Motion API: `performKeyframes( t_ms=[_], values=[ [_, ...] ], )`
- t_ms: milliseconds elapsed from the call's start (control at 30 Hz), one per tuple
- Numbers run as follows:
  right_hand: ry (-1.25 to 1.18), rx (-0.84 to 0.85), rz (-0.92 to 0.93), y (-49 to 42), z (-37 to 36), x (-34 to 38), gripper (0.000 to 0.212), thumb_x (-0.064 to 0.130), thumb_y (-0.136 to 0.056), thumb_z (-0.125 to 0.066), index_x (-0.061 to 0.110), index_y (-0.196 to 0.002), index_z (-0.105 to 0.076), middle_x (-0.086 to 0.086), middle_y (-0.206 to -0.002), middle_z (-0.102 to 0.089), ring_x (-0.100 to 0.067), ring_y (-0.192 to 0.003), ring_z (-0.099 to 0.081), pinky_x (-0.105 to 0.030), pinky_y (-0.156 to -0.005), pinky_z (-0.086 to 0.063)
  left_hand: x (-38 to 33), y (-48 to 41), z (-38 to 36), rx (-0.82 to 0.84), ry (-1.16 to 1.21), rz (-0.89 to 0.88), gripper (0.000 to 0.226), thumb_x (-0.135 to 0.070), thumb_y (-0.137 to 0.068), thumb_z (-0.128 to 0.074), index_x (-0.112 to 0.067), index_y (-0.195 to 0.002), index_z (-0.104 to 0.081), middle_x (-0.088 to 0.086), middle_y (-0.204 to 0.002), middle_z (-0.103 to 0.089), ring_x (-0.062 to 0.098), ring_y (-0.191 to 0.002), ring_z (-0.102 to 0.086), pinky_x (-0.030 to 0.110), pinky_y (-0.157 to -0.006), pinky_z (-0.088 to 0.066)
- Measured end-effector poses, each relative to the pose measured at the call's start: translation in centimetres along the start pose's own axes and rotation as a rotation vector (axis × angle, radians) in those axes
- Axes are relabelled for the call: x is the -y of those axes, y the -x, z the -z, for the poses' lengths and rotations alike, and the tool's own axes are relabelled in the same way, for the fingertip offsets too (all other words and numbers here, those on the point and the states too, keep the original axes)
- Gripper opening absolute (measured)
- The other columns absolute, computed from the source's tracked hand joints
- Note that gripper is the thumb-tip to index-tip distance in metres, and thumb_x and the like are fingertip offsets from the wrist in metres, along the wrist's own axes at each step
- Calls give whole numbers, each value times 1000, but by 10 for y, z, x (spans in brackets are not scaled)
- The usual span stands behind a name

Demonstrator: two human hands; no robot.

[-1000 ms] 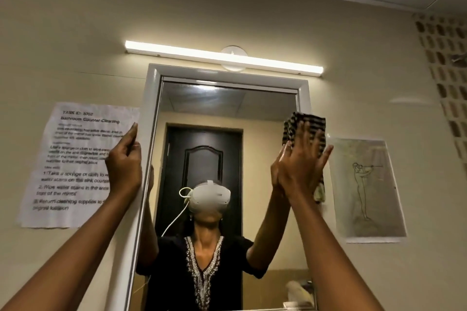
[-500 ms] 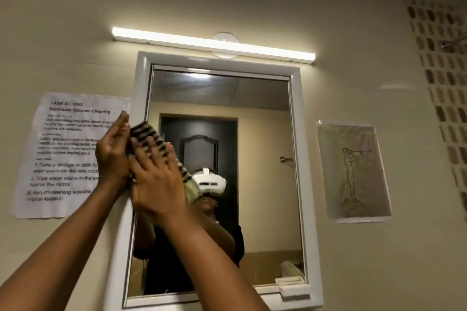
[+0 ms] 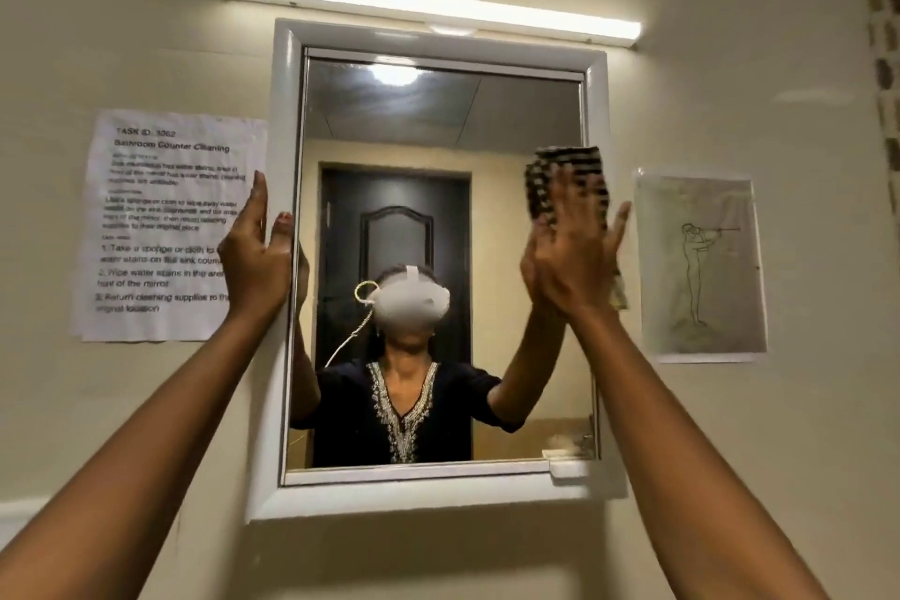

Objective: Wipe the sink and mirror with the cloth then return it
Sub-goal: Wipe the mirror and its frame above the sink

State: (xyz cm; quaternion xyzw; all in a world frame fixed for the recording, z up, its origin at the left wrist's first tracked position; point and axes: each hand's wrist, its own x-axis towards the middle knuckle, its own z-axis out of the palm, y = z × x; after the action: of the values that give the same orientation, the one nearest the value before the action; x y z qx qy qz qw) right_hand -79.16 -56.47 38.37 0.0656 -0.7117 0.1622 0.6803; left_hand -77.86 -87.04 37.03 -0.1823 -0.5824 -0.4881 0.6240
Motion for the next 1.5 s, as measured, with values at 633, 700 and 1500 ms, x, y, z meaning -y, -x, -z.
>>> performKeyframes(
  t_ms=[633, 700, 1500],
  values=[
    [-236, 260, 254, 152, -56, 203, 69, 23, -87, -43, 21, -148, -12, 1, -158, -10, -18, -145, 4, -52, -117, -6, 9, -5, 4, 18, 103, -7, 47, -24, -96, -44, -9, -140, -37, 8, -148, -40, 2, -131, -35, -4, -97, -28],
    [-192, 263, 246, 162, -65, 212, 69, 26, -89, -43, 18, -148, -9, 0, -158, -9, -18, -145, 4, -50, -117, -4, 12, -6, 4, 37, 99, -4, 48, -23, -96, -45, -10, -141, -36, 6, -149, -38, 6, -135, -34, -2, -99, -28],
    [-178, 22, 96, 55, -42, 141, 63, 19, -86, -44, 20, -146, -22, -6, -155, -22, -26, -143, -14, -52, -117, -4, 12, -4, 6, 23, 210, 7, 42, -21, -100, -30, -4, -137, -41, 12, -146, -41, 5, -133, -36, 4, -103, -28]
  ],
)
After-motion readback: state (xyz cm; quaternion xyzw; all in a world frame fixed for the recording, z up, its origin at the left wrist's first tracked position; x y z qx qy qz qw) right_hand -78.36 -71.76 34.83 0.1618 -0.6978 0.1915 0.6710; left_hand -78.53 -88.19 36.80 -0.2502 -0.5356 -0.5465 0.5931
